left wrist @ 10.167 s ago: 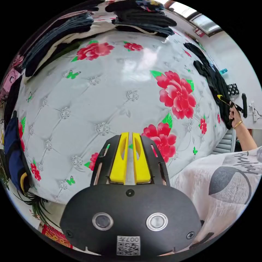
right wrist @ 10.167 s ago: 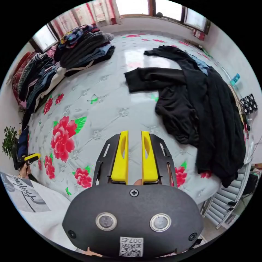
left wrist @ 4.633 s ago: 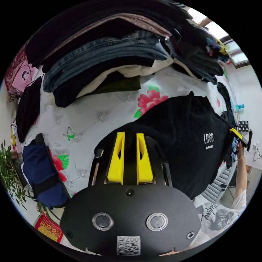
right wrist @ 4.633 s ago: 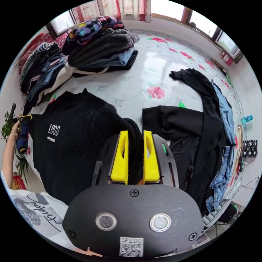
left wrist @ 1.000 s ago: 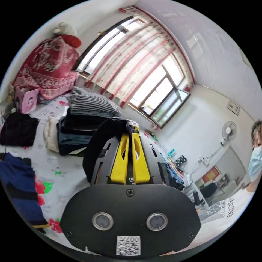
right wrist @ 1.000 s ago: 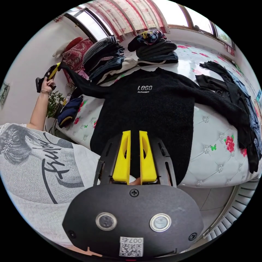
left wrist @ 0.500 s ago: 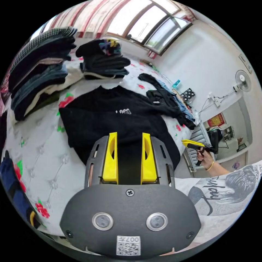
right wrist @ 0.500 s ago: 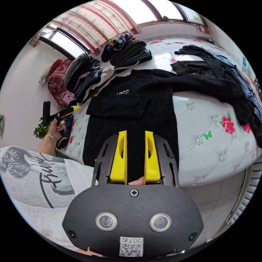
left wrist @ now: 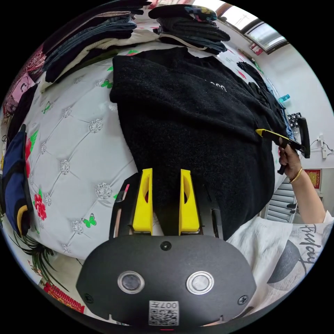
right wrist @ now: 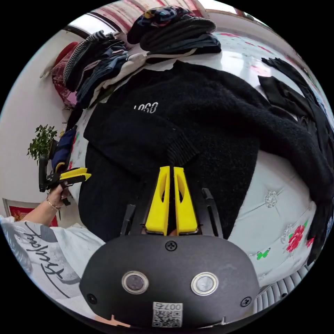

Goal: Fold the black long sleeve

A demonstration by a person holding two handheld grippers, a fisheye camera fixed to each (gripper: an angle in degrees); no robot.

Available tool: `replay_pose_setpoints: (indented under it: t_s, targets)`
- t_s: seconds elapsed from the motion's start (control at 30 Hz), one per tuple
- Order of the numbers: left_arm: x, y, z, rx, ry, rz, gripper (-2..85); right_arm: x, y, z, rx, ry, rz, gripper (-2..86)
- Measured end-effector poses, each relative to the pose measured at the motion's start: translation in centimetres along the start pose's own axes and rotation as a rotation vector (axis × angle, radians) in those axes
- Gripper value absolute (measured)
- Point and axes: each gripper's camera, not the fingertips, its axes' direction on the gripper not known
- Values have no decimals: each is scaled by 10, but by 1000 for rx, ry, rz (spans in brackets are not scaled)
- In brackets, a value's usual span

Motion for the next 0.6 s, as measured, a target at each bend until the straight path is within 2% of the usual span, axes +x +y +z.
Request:
replay_pose_setpoints:
  t_s: [0.1,0.2,0.3,0.47,0.6]
  targets:
    - [-3,-4,12,-4,-22,-2,116,11,17,-46,106,0,-37,28]
    - [-13,-6,22,9,-17,-31,116,47,31,-76,158,-68,41,61]
    - [-23,-8,31,11,-16,-60,117,125,54,-120,275,-53,249,91]
    - [-35,-18,44,-18,-43,-64,116,289,159,-209,620,103,888,97]
    - [-46,-22,53,-29,-71,-55,116,340,178,-233,709,58,940,97]
